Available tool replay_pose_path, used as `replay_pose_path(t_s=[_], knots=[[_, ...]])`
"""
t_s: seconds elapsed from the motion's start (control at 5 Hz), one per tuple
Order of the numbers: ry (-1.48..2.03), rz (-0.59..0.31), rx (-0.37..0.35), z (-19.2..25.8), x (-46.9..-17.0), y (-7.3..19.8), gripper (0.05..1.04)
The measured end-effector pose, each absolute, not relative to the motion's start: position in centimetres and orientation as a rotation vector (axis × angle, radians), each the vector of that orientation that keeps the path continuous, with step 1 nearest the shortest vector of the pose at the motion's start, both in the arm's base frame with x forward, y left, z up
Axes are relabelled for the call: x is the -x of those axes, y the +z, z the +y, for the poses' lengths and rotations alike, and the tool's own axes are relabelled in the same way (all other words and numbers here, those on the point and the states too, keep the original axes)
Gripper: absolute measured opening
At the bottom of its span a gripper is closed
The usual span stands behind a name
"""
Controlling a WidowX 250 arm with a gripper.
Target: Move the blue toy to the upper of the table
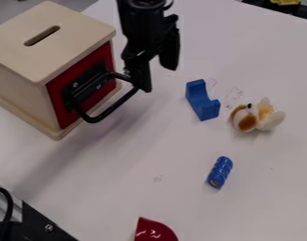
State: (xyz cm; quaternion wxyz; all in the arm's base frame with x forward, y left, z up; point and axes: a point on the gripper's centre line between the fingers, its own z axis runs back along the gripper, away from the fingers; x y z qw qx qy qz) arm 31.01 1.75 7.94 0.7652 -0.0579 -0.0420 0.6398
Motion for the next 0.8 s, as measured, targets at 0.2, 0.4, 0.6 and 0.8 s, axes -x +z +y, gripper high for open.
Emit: replay_pose_path(t_s=[0.2,0.4,0.6,0.8], knots=[[1.256,-0.108,0.152,-0.9,-32.5,7.2,1.000],[1.170,-0.117,0.138,-3.0,-33.6,6.2,1.000],[1.160,-0.140,0.124,-3.5,-34.2,5.2,1.000],[1.163,-0.129,0.112,-3.5,-34.9,4.1,1.000]])
